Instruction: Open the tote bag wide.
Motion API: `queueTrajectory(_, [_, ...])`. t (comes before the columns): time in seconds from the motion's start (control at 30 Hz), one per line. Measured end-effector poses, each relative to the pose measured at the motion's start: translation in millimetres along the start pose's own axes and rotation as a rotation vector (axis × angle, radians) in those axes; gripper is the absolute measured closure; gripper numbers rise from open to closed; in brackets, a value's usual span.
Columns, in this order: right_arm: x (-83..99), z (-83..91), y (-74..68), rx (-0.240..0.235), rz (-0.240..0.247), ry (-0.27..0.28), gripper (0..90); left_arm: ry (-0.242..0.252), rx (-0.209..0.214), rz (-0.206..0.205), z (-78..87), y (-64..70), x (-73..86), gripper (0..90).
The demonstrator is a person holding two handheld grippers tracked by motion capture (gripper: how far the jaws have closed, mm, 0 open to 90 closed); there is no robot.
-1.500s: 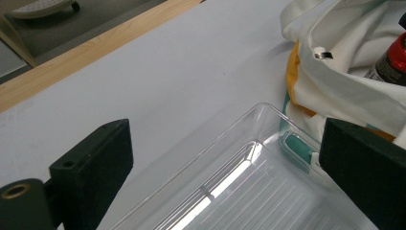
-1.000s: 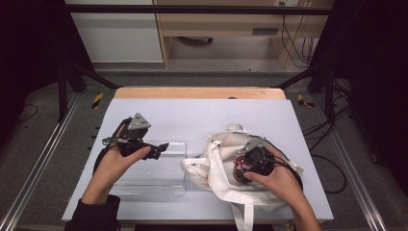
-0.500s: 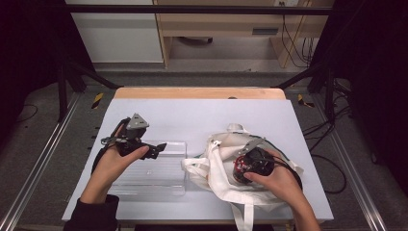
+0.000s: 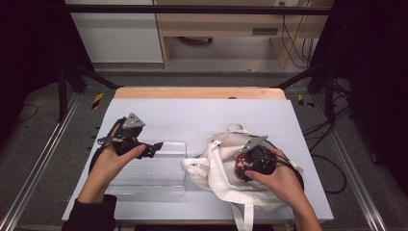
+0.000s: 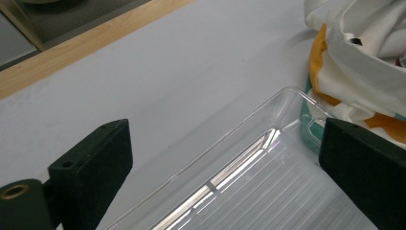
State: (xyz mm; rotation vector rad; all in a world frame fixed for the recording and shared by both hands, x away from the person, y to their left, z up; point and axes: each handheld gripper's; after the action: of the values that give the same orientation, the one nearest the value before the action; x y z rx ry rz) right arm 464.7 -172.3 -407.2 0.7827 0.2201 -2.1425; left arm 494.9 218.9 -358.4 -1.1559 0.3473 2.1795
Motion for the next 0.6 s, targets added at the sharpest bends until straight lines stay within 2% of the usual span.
queueTrajectory(0.17, [-4.4,7.8,-1.4,0.008,0.034,0.025,24.5,0.003,-0.006,0.001,3.8,-3.9,0.4,4.6])
queueTrajectory(0.6, [-10.0,26.1,-1.1,0.02,0.036,0.068,24.4,-0.023,-0.028,0.006,6.1,-13.6,6.0,4.4])
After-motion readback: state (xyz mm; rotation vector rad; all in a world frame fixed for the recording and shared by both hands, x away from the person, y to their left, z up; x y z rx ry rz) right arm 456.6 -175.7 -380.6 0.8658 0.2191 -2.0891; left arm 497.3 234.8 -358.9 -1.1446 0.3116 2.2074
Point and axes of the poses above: each handheld gripper's, and its own axes: z roughly backward along the jaws, x roughly out of its underside, y roughly to its right, and after that the axes turned 5 degrees about y, right-handed
